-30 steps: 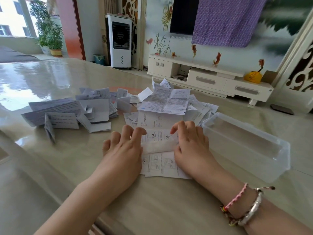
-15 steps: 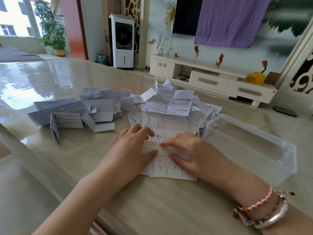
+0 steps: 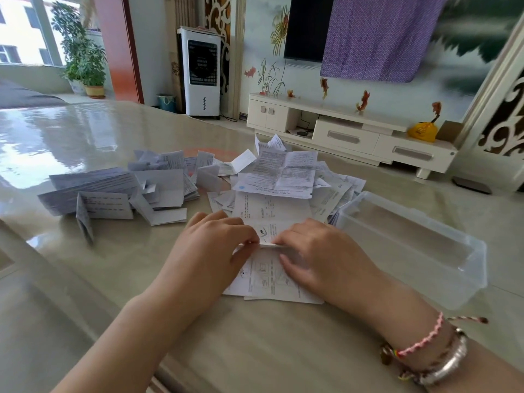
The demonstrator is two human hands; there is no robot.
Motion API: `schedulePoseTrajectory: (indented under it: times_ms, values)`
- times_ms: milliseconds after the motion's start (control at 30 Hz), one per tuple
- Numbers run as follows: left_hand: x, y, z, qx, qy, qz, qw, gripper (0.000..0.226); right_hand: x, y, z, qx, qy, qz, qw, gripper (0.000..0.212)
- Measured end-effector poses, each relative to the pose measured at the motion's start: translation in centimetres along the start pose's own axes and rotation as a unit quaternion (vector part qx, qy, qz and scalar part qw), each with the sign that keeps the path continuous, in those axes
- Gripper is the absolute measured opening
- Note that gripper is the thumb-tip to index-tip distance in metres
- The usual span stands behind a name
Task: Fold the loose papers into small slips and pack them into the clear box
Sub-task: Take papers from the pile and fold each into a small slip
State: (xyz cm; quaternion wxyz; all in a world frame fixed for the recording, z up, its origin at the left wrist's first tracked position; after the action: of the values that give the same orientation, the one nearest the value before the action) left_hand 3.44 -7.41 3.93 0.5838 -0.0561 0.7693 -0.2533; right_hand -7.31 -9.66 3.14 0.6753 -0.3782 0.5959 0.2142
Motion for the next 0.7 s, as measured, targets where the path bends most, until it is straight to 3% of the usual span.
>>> schedulePoseTrajectory:
  times_ms: [167,267,367,567,700]
  values:
    - [-1.4,0.4,0.1,-0.026,0.031,-0.069,0.997,0.005,-1.2,0.4,-1.2,0.049,-0.101,-0.049,0.993,0.009]
    - [-1.0,0.4,1.2,-0.086,0.121,-0.055,0.987,0.007,-2.7,0.6,-1.0,0.038,-0.097,-0.116,0.988,0.007]
    - [-0.2,0.4,1.7,-0.106,0.198,-0.041,0.974,0.013,-3.3,0.7,-0.3,0.004,-0.110,-0.138,0.984,0.013]
    - [1.9,0.4,2.0,-0.119,0.202,0.030,0.972,0.012,-0.9,0.3,0.8,-0.053,-0.123,-0.006,0.991,0.013]
    - [2.4,0.5,2.2,-0.127,0.190,0.051,0.972,0.011,0.6,0.1,0.3,-0.037,-0.172,0.046,0.983,0.020]
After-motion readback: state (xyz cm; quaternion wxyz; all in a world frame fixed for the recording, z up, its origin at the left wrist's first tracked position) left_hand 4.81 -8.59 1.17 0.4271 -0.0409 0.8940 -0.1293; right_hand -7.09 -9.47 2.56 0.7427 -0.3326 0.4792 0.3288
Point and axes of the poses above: each hand's wrist, its own y-axis away from the middle knuckle, its own x-axis out of the palm, z = x × y, the point moved 10 cm from there along -y, towards the middle knuckle, and after that the axes turned 7 degrees about z, right-handed, at the moved point
